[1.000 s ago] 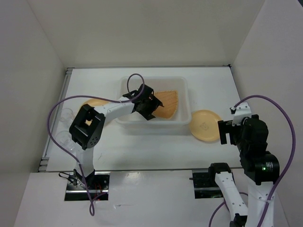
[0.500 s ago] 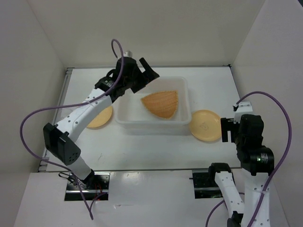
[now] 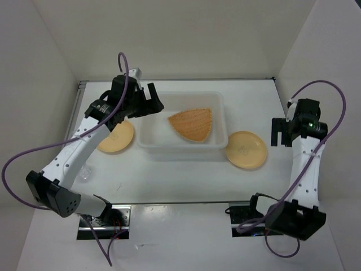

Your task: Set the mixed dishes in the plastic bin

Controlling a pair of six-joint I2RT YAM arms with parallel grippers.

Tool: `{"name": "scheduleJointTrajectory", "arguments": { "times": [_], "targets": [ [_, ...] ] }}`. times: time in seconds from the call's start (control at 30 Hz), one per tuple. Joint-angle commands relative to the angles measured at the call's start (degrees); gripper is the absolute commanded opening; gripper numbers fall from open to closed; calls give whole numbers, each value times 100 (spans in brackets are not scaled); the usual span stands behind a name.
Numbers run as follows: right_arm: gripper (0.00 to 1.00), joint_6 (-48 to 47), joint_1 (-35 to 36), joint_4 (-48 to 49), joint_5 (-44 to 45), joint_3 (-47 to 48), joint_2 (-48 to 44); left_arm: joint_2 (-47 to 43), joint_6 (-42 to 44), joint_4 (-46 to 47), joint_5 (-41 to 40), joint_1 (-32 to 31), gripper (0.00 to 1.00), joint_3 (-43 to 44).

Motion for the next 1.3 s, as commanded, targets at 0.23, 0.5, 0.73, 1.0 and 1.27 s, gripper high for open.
{"name": "scheduleJointTrajectory", "arguments": {
  "times": [0.23,0.5,0.73,1.0,1.27],
  "targets": [
    [90,-422,-766,580,-1263,488,1320,-1009,901,104,120,319,100,-414],
    [88,-817,-1197,801,-2291,593,2761,-1316,954,-141,235,372,100,-748],
    [92,-1168,-1259,573,-2538,655,3859,-1693,762,-300,235,557,100,-1099],
    [95,-1275,-1382,634,-2959,550,4694,-2019,375,-432,235,724,100,-1433],
    [86,-1512,-1329,503,-3311,663,5310,-2389,-161,-485,235,838,100,-1680]
  ]
}}
